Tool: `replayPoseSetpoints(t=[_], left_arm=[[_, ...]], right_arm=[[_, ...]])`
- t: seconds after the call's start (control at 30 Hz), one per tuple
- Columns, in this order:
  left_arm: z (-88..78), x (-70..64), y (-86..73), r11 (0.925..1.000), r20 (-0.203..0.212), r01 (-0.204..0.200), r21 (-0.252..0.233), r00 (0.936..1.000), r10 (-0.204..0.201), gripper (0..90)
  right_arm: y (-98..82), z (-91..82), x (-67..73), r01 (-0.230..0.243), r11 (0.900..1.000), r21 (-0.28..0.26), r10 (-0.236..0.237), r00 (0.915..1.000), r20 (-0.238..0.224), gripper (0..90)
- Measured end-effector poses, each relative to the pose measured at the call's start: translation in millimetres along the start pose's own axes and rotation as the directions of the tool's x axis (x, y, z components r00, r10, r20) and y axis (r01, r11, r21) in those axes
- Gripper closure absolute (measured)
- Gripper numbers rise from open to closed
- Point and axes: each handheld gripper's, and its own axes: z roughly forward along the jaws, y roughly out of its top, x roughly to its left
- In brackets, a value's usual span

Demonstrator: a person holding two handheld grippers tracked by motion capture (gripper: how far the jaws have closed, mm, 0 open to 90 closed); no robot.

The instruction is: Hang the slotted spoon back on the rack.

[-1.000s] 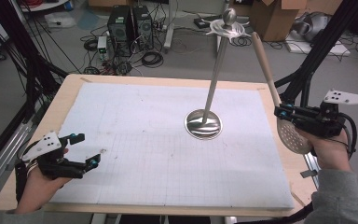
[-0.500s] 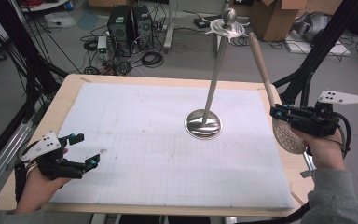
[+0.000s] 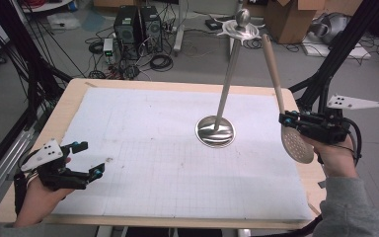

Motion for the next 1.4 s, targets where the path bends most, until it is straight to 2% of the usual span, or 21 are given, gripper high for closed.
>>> replayPoseSetpoints(t=[0.8, 1.4], left_arm=[[-6.8, 0.3, -1.1, 1.0, -0.01, 0.006, -0.005, 0.9999, -0.006, 1.9], [-14.1, 1.3, -3.1, 1.0, -0.022, 0.007, -0.007, 0.9997, -0.007, 1.8]], right_arm=[[1.8, 39.5, 2.3, -0.006, 0.997, 0.072, 0.006, 1.0, 0.004, 77.2], [2.3, 70.3, 2.9, -0.001, 0.996, 0.092, 0.0, 0.9999, 0.016, 77.2]])
